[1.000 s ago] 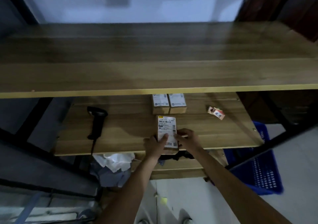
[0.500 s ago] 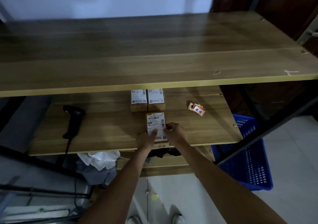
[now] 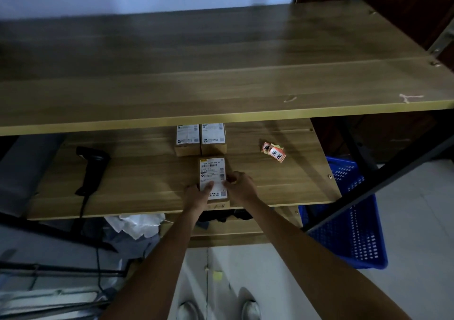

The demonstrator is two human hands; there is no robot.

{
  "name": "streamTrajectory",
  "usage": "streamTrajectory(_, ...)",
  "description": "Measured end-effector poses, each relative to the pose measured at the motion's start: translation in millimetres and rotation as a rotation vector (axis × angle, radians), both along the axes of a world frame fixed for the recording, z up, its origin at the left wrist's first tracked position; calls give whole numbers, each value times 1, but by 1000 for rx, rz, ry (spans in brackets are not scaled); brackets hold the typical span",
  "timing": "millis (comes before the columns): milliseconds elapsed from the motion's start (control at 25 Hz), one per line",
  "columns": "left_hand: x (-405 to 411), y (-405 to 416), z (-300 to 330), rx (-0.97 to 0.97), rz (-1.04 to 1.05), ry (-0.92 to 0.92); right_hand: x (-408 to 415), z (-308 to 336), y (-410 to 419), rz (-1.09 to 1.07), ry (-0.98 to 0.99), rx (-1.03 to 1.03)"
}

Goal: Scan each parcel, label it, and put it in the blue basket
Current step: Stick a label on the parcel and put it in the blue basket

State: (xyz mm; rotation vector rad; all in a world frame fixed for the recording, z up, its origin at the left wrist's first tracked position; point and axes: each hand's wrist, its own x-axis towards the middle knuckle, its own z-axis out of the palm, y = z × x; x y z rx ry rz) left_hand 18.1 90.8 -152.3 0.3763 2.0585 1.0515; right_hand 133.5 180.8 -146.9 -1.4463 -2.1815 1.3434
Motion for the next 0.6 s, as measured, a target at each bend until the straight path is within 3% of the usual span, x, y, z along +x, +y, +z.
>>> streamTrajectory(120,-3,5,0,-3,9,-24,10,-1,33,-95,24,-35)
streamTrajectory(280,1,5,-4,28,3,15,53,5,97,-250,-263,277)
streamTrajectory(440,5,6,-8,58,-8,50,79,7,135,-174,-472,501)
streamTrajectory(600,5,5,-11,30,-16,73,79,-4,145,-112,-470,473)
